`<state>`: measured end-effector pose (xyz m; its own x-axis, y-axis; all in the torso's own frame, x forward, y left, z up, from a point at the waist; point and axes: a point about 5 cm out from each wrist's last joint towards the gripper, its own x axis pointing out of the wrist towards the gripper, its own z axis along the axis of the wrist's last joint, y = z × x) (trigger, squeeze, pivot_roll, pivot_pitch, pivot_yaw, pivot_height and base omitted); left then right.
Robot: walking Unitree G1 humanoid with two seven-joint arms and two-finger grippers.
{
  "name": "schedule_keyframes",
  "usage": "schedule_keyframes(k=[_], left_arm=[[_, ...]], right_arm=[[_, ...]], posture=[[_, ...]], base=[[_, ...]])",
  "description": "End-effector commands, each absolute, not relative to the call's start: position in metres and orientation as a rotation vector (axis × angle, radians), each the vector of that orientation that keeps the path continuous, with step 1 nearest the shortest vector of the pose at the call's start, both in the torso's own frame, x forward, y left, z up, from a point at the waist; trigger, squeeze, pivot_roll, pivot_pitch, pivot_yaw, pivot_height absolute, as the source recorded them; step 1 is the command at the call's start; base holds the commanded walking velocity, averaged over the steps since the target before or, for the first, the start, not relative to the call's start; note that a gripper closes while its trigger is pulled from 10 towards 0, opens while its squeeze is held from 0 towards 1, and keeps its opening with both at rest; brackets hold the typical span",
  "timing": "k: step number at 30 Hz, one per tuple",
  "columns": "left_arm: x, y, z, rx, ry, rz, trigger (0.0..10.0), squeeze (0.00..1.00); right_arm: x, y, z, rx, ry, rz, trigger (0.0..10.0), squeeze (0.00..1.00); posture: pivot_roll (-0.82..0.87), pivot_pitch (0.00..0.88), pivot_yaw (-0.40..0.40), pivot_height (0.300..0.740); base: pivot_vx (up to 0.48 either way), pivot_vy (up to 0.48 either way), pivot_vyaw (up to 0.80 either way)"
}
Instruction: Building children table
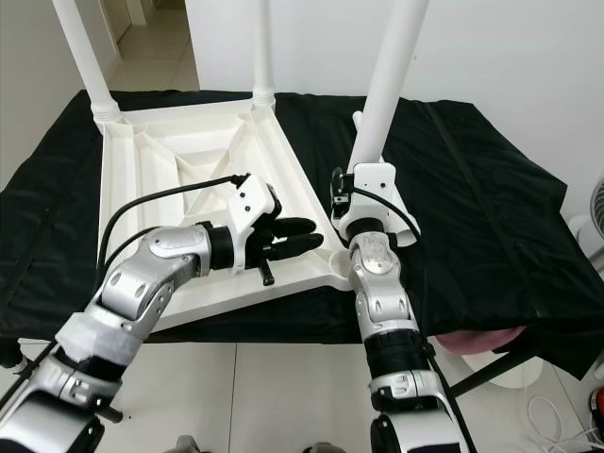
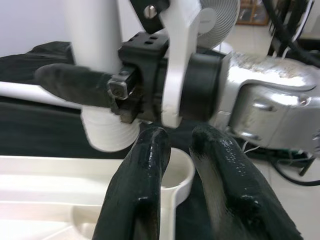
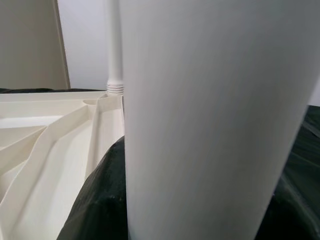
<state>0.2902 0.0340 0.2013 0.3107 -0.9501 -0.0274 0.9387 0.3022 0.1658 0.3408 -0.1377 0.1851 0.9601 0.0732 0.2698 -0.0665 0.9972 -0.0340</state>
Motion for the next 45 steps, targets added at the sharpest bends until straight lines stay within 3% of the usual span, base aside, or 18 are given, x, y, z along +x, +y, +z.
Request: schedule_keyframes(k=[1,11,35,45], left_arm=[[0.3,0.04,0.203,0.147,-0.089,-1.003,10.0,0.0],[0.295,0.048,0.195,0.164,-0.098,-0.956,10.0,0.0],[0.321,0.066,0.194,0.058,-0.021,-0.746,10.0,0.0],[0.334,0.075,0.199,-0.011,-0.023,-0.546,10.0,0.0]], right_arm=[[0.339,-0.138,0.189,-0.018,-0.295,0.093,10.0,0.0],[0.334,-0.137,0.186,-0.018,-0.287,0.13,10.0,0.0],[0.332,-0.144,0.185,0.0,-0.283,0.08,10.0,0.0],[0.331,-0.144,0.182,-0.006,-0.277,0.076,10.0,0.0]], posture=[[-0.02,0.0,-0.049,0.74],[-0.03,0.0,-0.064,0.74],[-0.04,0.0,-0.048,0.74],[-0.04,0.0,-0.038,0.74]], base=[[0.0,0.0,0.0],[0.0,0.0,0.0],[0.0,0.0,0.0],[0.0,0.0,0.0]])
